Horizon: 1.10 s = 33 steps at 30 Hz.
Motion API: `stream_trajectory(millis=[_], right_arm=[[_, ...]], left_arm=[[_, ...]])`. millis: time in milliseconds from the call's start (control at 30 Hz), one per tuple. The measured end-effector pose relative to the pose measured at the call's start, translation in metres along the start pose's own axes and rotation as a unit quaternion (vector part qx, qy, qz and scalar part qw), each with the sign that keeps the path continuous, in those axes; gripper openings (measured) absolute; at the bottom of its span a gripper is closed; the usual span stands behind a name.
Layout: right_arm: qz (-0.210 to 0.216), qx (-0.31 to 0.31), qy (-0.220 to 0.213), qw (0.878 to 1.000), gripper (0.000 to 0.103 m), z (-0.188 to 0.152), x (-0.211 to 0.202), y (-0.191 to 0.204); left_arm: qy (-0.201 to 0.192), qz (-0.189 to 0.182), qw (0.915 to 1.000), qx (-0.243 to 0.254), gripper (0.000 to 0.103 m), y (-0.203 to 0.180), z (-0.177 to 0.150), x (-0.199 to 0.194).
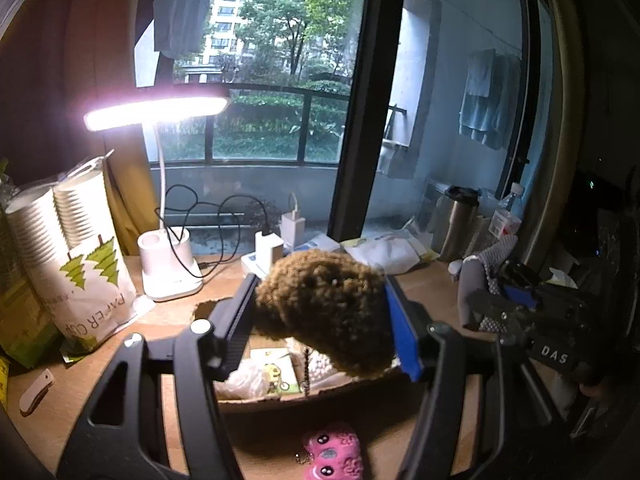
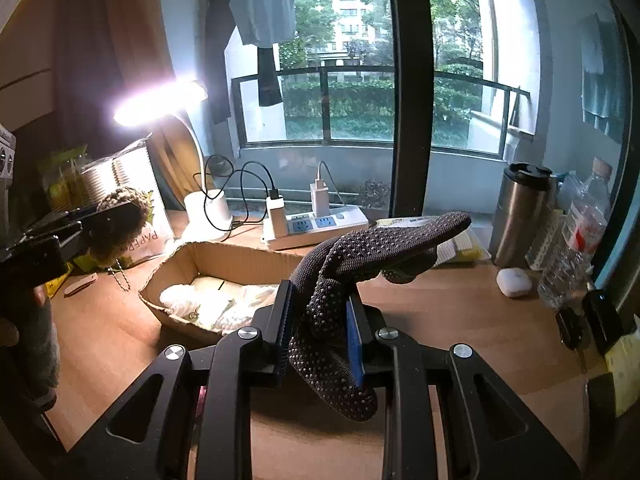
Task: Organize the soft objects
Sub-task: 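Lift the glove with the right tool while the left tool grasps the brown plush, then lower the glove into the box while the left tool drops the brown plush in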
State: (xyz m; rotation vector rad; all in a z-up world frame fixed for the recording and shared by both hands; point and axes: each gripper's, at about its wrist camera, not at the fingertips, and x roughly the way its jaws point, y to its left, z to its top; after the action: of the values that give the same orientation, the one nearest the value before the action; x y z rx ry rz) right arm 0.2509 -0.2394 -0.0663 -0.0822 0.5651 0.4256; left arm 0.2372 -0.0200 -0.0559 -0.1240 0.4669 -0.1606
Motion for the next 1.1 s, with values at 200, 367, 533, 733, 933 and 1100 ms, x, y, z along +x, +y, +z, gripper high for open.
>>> stream_trajectory(millis=[200,367,533,733,933,1100], right_arm=[[0.010,-0.005,0.005,1.000,0.026,0.007,0.016,0.004],[0.021,-0.009,0.021,1.000,0.026,0.009,0.037,0.006],[0.033,-0.007,0.046,0.998,0.026,0.006,0.067,0.007],[0.047,-0.003,0.074,0.996,0.026,-0.002,0.101,0.006],[0.019,-0.027,0.100,0.994,0.034,-0.011,0.130,0.008],[-0.023,-0.048,0.073,0.996,0.054,-0.011,0.124,0.006]], left_arm=[[0.011,0.001,0.9999,-0.008,0.062,0.005,-0.002,0.017],[0.026,0.000,0.9995,-0.015,0.062,0.011,-0.007,0.036],[0.048,-0.003,0.9986,-0.024,0.062,0.017,-0.015,0.059],[0.076,-0.006,0.9966,-0.030,0.062,0.022,-0.027,0.087],[0.108,-0.003,0.9935,-0.035,0.062,0.025,-0.041,0.114],[0.138,-0.002,0.9896,-0.042,0.063,0.028,-0.053,0.133]])
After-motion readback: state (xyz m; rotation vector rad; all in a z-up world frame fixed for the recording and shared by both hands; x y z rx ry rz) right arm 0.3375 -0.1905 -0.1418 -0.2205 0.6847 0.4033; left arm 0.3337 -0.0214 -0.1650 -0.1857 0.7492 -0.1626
